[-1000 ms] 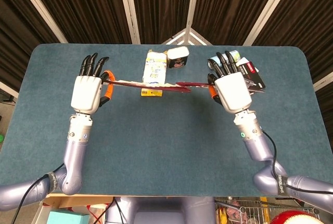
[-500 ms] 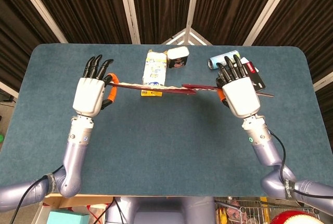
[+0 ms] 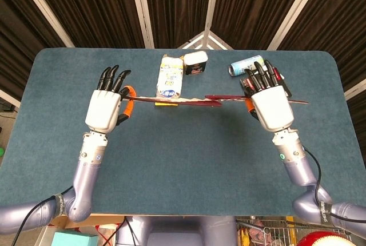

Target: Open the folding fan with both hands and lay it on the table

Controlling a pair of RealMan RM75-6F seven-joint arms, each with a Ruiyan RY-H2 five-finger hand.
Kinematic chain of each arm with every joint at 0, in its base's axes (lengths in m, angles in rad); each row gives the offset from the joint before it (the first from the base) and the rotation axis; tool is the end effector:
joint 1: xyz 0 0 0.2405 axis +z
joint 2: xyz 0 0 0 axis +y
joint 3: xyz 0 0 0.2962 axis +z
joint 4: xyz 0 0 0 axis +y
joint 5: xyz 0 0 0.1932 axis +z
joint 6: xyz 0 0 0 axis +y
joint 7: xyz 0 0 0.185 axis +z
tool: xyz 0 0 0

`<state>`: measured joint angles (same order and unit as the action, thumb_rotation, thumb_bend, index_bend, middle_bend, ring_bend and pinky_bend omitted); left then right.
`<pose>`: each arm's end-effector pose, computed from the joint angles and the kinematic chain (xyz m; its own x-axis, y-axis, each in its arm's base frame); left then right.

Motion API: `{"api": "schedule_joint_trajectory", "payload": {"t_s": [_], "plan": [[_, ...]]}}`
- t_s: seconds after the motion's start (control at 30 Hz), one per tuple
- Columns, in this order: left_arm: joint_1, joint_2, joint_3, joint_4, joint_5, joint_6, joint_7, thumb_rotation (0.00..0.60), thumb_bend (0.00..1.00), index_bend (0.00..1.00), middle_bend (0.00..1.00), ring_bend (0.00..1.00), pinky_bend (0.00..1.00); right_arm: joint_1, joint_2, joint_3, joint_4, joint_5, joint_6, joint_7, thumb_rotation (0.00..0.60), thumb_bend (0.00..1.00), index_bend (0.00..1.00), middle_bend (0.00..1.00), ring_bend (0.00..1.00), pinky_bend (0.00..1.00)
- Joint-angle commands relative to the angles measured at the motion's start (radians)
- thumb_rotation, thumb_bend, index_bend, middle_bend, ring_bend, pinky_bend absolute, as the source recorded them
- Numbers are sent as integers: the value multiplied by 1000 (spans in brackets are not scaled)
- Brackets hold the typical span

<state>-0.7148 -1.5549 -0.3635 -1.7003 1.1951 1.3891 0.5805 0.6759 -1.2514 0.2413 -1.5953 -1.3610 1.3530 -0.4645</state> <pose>-0.0954 0.4021 0.0879 0.2772 -0.2292 0.9331 0.8900 -0.3045 -0.3393 -0.1460 -0.4087 0.1678 0.5448 0.3558 0.7594 -0.6946 -0.3159 0.6463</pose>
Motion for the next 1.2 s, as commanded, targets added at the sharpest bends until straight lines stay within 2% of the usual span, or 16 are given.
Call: {"api": "schedule_joint_trajectory", "payload": {"t_s": [0.03, 0.33, 0.57, 0.63, 0.67, 0.73, 0.8, 0.83, 0.93, 1.03, 1.2], "plan": [[4, 0, 8, -10, 4, 7, 6, 600, 657, 632, 140, 0, 0, -9, 4, -5, -10, -4, 5, 2, 600, 686, 785, 216, 59, 0], [19, -3, 44, -12, 32, 20, 9, 600, 656, 625, 139, 0, 0, -50, -8, -43, 12, -77, 58, -7, 600, 687, 785, 216, 59, 0], [28, -2, 72, 2, 53, 14, 4, 600, 654, 570, 129, 0, 0, -90, -41, -70, 56, -107, 92, -8, 600, 686, 761, 216, 60, 0], [31, -1, 79, 3, 55, 12, 5, 600, 640, 535, 109, 0, 0, -100, -43, -76, 52, -106, 91, -4, 600, 686, 668, 206, 52, 0], [33, 0, 82, 3, 56, 11, 6, 600, 624, 514, 96, 0, 0, -103, -41, -79, 50, -107, 88, -4, 600, 686, 567, 191, 41, 0], [37, 4, 87, 2, 55, 9, 8, 600, 574, 444, 58, 0, 0, -107, -34, -88, 46, -114, 80, -6, 600, 669, 289, 125, 11, 0], [41, 10, 90, 0, 54, 8, 10, 600, 512, 358, 22, 0, 0, -111, -25, -95, 36, -114, 67, -5, 600, 595, 87, 58, 0, 0], [42, 12, 89, -3, 53, 7, 9, 600, 479, 313, 10, 0, 0, -113, -21, -95, 26, -110, 60, -4, 600, 537, 33, 32, 0, 0], [44, 24, 86, -13, 48, 0, 8, 600, 404, 219, 0, 0, 0, -119, -13, -95, -1, -96, 44, -16, 600, 402, 0, 0, 0, 0], [46, 38, 83, -23, 46, -5, 4, 600, 349, 173, 0, 0, 0, -125, -4, -99, -25, -98, 36, -35, 600, 370, 0, 0, 0, 0], [53, 58, 84, -32, 46, -14, -9, 600, 289, 156, 0, 0, 0, -140, 9, -112, -53, -119, 36, -50, 600, 355, 0, 0, 0, 0]]}}
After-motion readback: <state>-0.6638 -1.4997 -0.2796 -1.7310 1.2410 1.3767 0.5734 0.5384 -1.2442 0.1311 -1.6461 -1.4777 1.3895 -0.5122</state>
